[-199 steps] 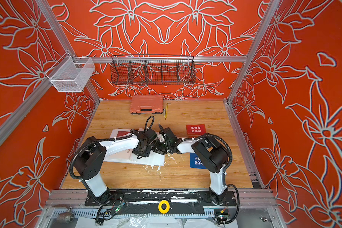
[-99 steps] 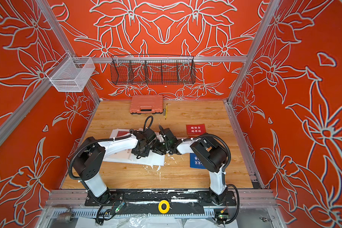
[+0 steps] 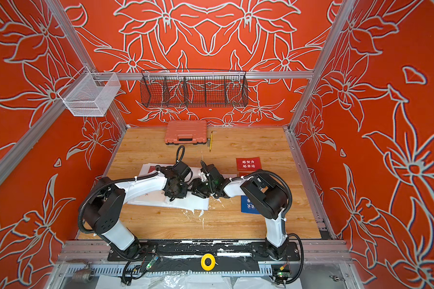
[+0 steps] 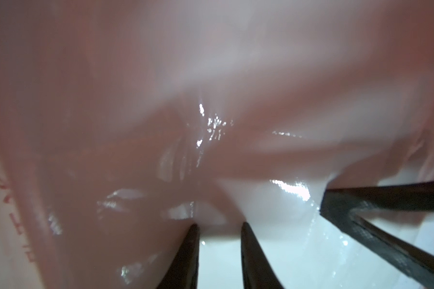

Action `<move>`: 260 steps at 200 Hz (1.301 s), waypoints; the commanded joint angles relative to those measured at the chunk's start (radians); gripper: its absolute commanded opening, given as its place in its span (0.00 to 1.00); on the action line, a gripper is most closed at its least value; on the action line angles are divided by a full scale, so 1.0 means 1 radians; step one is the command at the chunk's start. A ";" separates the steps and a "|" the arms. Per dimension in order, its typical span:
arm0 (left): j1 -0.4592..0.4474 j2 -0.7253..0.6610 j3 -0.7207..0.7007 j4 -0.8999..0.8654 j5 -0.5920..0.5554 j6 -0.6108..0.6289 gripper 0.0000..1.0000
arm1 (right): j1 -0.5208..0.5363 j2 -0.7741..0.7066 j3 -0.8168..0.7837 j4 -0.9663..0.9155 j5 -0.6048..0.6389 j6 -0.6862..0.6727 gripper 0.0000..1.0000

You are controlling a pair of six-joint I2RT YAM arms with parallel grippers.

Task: Place the photos into the photo albums
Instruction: Turn the page of the photo album at the center of the board.

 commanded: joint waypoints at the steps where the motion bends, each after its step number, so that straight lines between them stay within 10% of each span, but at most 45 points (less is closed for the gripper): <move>1: 0.017 0.000 -0.033 0.029 0.032 -0.011 0.29 | 0.012 0.006 -0.019 -0.086 0.013 0.011 0.58; 260: 0.022 -0.271 0.015 -0.153 -0.016 -0.003 0.34 | 0.005 0.075 0.174 0.092 -0.058 0.093 0.58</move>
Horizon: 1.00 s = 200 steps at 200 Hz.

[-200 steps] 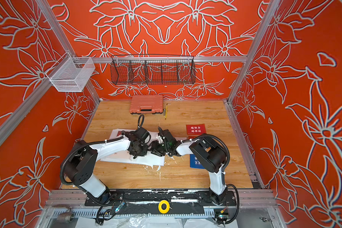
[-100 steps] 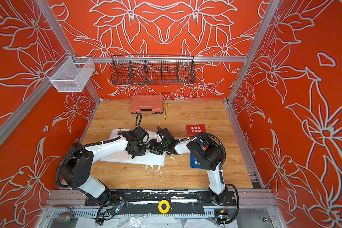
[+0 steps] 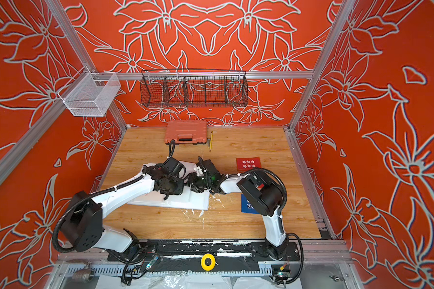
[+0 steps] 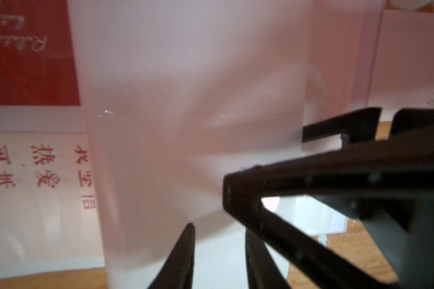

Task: Place the photos into the photo albums
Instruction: Turn the page of the photo album at the center of the board.

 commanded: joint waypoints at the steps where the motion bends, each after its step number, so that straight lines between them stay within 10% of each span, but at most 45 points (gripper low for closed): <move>1: 0.000 -0.059 0.013 -0.082 -0.050 -0.003 0.34 | 0.007 0.015 0.055 0.014 -0.021 0.020 0.58; 119: 0.104 -0.594 -0.084 -0.226 -0.275 -0.116 0.34 | 0.092 0.252 0.529 -0.186 -0.064 0.015 0.58; 200: 0.149 -0.601 -0.045 -0.229 -0.231 -0.087 0.34 | 0.134 0.428 0.981 -0.432 -0.075 -0.016 0.59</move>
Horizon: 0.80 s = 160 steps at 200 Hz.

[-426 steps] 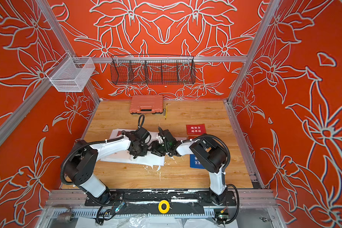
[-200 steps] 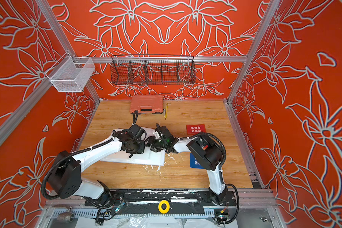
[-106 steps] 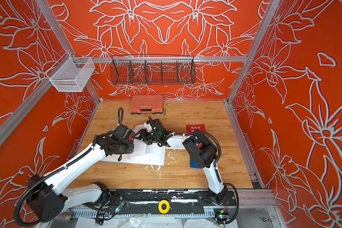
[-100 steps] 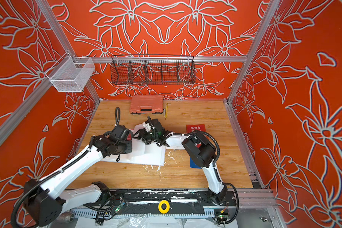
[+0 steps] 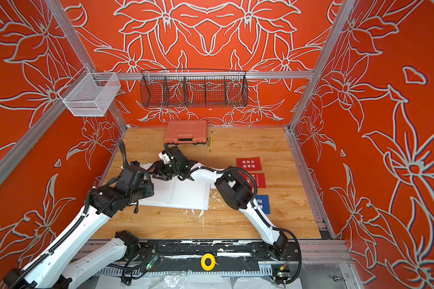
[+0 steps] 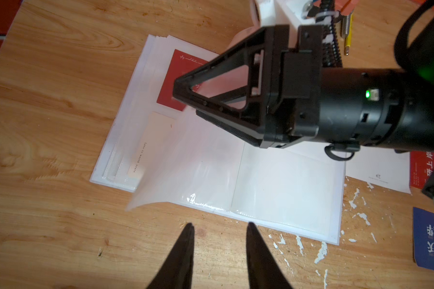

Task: Place the photos into the photo albums
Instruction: Turn the page of the photo album at the center of the board.

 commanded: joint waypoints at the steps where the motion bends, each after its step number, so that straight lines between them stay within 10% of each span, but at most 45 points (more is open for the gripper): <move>1: 0.015 -0.007 0.026 -0.015 -0.002 0.003 0.34 | 0.001 0.002 0.097 -0.113 -0.007 -0.022 0.59; 160: -0.048 0.451 0.134 0.256 0.237 0.058 0.37 | -0.322 -0.674 -0.610 -0.464 0.263 -0.494 0.60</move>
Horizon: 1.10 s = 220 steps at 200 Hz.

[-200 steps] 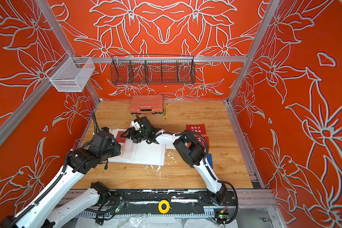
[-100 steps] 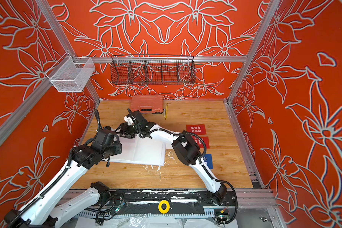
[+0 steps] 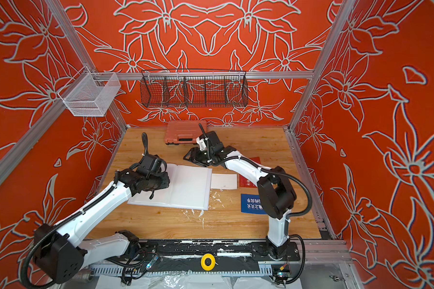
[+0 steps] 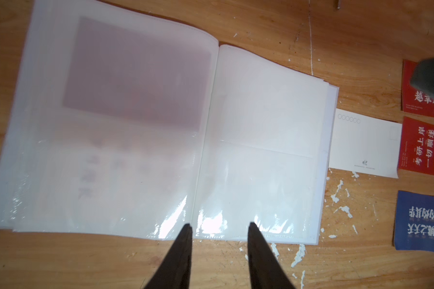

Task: Place the photos into the photo albums
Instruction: Turn the page of the photo album at the center of the board.

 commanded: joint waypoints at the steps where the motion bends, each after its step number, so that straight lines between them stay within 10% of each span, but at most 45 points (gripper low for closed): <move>1: -0.044 0.087 0.069 0.060 0.039 0.014 0.37 | -0.051 -0.091 -0.126 -0.081 0.087 -0.111 0.60; 107: -0.216 0.630 0.470 0.050 0.207 0.021 0.54 | -0.305 -0.373 -0.522 -0.115 0.115 -0.221 0.61; 220: -0.290 0.858 0.632 0.034 0.213 0.008 0.35 | -0.409 -0.348 -0.662 0.000 0.043 -0.228 0.56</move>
